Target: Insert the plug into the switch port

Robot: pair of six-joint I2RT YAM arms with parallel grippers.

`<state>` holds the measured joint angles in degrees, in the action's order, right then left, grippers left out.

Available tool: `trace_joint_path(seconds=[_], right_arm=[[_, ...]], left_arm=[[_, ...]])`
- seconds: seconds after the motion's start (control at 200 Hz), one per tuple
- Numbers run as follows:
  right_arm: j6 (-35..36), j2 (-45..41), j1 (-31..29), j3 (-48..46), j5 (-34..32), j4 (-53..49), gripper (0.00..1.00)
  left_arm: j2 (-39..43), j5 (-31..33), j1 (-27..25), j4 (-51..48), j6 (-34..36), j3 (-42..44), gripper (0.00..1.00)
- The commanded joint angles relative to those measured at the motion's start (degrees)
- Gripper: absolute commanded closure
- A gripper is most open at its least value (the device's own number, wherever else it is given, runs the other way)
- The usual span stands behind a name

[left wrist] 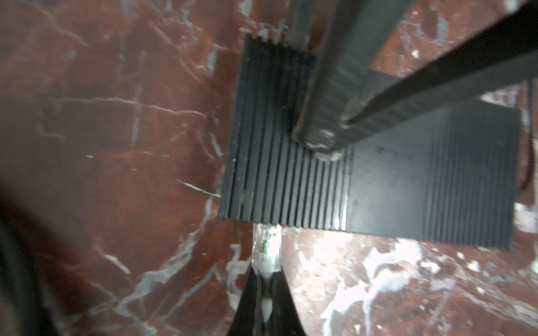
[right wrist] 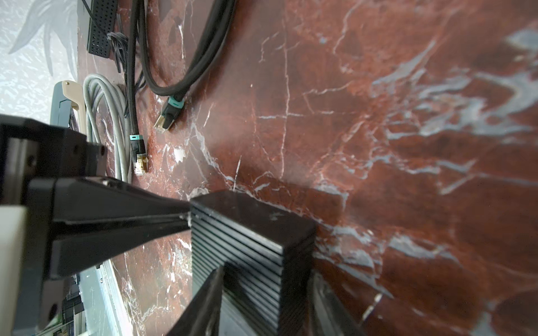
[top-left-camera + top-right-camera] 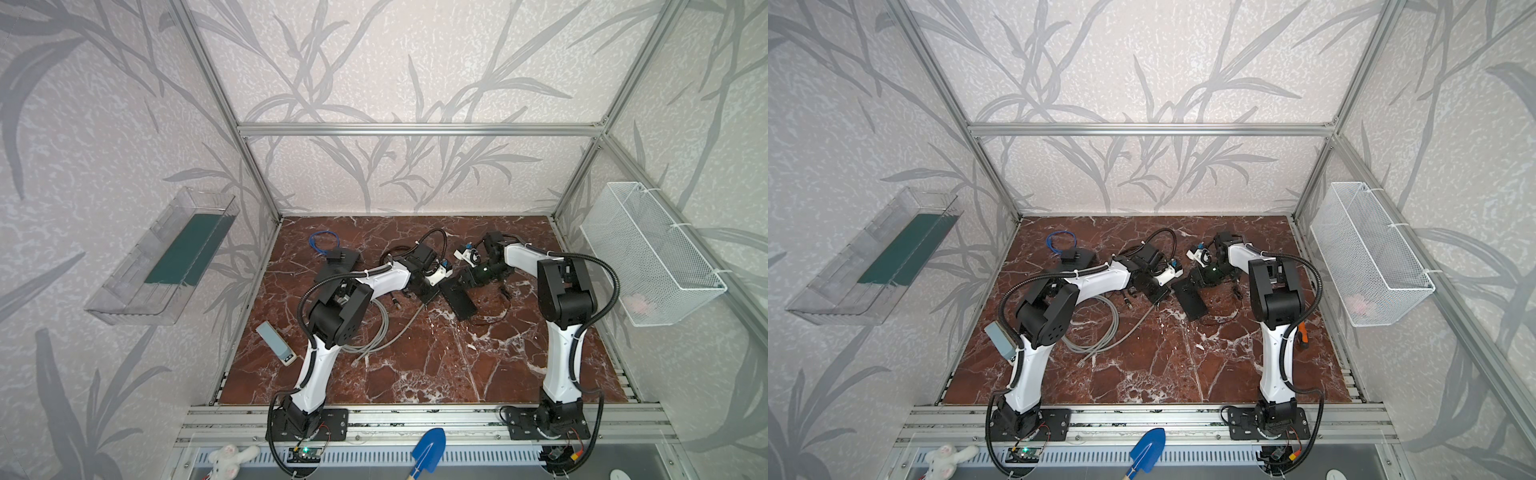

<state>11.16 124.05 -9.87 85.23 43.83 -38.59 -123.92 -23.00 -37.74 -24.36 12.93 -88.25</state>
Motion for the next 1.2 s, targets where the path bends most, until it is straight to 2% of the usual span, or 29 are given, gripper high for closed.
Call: trace_joint_path(seconds=[0.0, 0.055, 0.35, 0.51, 0.895, 0.975, 1.195], right_arm=[[-0.6, 1.1, -2.2, -1.6, -0.1, -4.2, 0.52], [-0.8, 0.6, -2.0, -1.9, -0.5, -3.6, 0.51], [-0.3, 1.1, -1.7, -2.1, -0.7, -4.6, 0.50], [-1.4, 1.5, -1.7, -1.8, -1.6, -4.3, 0.50], [-1.8, 2.1, -1.7, -1.5, -1.2, -4.5, 0.51], [-2.0, 2.4, -1.7, -1.4, -1.1, -4.7, 0.51], [-1.0, 1.9, -1.8, -1.6, -0.5, -4.9, 0.51]], left_arm=[[-1.0, -11.7, -0.1, -1.0, 2.3, -3.5, 1.00], [-1.1, -13.4, 0.6, -3.4, 2.6, -4.6, 1.00], [-2.3, -8.4, 1.7, -3.4, -2.0, -4.9, 1.00], [-0.2, -8.0, 1.6, -2.5, -1.5, -1.5, 1.00], [-3.7, -7.1, 0.5, -2.7, -2.7, -2.9, 1.00], [-4.1, -5.8, 0.4, -5.5, -2.6, -4.0, 1.00], [-4.7, -3.4, 0.4, -3.8, -4.0, -3.4, 1.00]])
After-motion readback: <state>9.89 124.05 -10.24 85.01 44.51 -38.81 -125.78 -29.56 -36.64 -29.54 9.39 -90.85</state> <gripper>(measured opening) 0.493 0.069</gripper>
